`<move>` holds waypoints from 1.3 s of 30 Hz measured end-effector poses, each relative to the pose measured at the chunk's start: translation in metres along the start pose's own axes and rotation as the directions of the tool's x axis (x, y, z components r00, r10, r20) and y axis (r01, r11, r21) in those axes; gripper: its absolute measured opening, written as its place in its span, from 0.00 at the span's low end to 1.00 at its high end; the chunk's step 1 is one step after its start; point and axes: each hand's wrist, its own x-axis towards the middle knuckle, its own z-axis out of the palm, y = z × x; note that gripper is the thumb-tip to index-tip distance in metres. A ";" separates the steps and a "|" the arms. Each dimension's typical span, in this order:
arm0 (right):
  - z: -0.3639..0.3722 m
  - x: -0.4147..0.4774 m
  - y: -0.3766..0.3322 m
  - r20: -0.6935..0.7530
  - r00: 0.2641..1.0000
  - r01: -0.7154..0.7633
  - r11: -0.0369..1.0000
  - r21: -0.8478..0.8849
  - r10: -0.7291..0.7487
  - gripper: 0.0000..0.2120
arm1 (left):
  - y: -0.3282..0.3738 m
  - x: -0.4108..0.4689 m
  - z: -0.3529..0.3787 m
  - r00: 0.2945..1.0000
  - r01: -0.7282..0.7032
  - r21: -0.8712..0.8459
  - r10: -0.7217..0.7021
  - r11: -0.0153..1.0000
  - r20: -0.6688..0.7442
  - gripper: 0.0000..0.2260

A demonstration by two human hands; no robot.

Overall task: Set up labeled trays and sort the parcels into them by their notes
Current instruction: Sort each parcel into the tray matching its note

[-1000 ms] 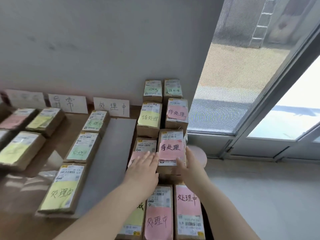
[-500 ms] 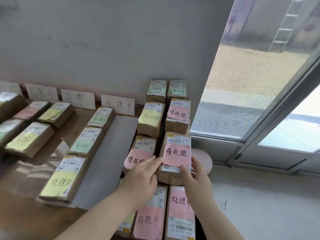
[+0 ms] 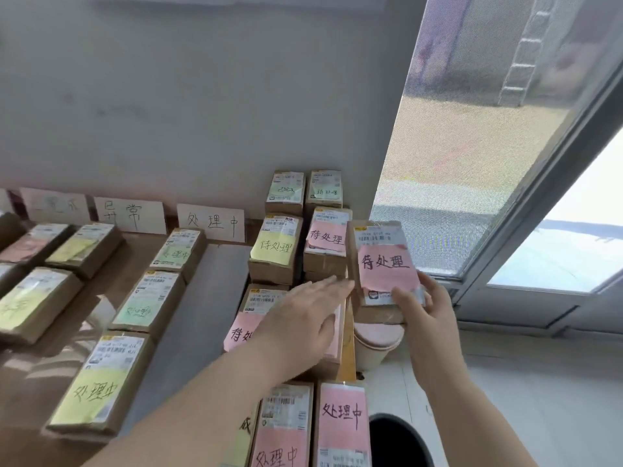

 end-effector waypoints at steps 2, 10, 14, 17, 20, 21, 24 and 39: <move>-0.001 0.020 -0.004 -0.055 0.998 0.002 1.000 -0.015 -0.003 0.27 | -0.010 0.018 -0.008 0.992 0.124 -0.013 -0.124 0.992 0.025 0.23; 0.016 0.093 0.007 -0.195 0.980 -0.082 0.973 -0.215 0.039 0.28 | -0.066 0.088 -0.008 0.812 0.583 -0.160 -0.565 0.796 0.146 0.22; 0.027 0.105 0.021 -0.185 0.980 -0.124 0.958 -0.259 0.077 0.31 | -0.064 0.110 -0.003 0.748 0.663 -0.254 -0.637 0.704 0.187 0.22; 0.030 0.105 0.025 -0.181 0.976 -0.170 0.946 -0.278 0.122 0.32 | -0.058 0.119 -0.002 0.715 0.699 -0.240 -0.664 0.674 0.217 0.18; 0.033 0.102 0.028 -0.170 0.972 -0.206 0.940 -0.274 0.163 0.36 | -0.057 0.119 0.001 0.703 0.710 -0.285 -0.672 0.644 0.231 0.17; 0.034 0.101 0.029 -0.173 0.971 -0.210 0.939 -0.272 0.167 0.34 | -0.057 0.118 0.003 0.705 0.707 -0.307 -0.671 0.637 0.231 0.15; 0.033 0.097 0.031 -0.178 0.971 -0.204 0.939 -0.278 0.158 0.25 | -0.057 0.114 0.010 0.716 0.687 -0.367 -0.670 0.628 0.195 0.06; 0.011 0.056 0.021 -0.020 0.996 -0.092 0.996 -0.020 0.092 0.24 | -0.043 0.044 0.000 0.760 0.462 -0.833 -0.620 0.305 0.195 0.23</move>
